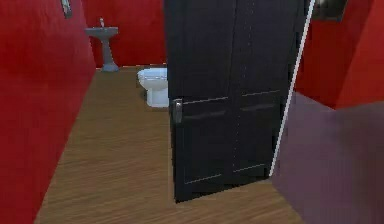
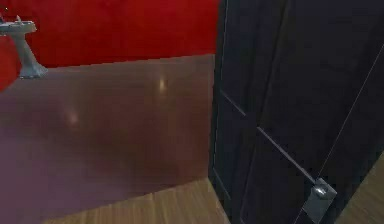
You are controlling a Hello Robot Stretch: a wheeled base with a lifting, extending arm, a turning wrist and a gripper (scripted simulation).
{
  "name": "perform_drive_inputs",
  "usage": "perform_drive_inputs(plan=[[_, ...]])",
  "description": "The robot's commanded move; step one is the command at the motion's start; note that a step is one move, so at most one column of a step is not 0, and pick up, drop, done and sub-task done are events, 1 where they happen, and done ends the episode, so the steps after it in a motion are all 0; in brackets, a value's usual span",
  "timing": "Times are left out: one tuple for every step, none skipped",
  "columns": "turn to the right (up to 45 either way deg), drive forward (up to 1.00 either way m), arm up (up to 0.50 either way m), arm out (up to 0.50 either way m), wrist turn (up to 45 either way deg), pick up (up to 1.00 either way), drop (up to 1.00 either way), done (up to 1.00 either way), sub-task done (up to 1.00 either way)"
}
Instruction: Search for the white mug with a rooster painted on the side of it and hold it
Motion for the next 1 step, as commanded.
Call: perform_drive_inputs(plan=[[45.0,0.0,0.0,0.0,0.0,0.0,0.0,0.0,0.0]])
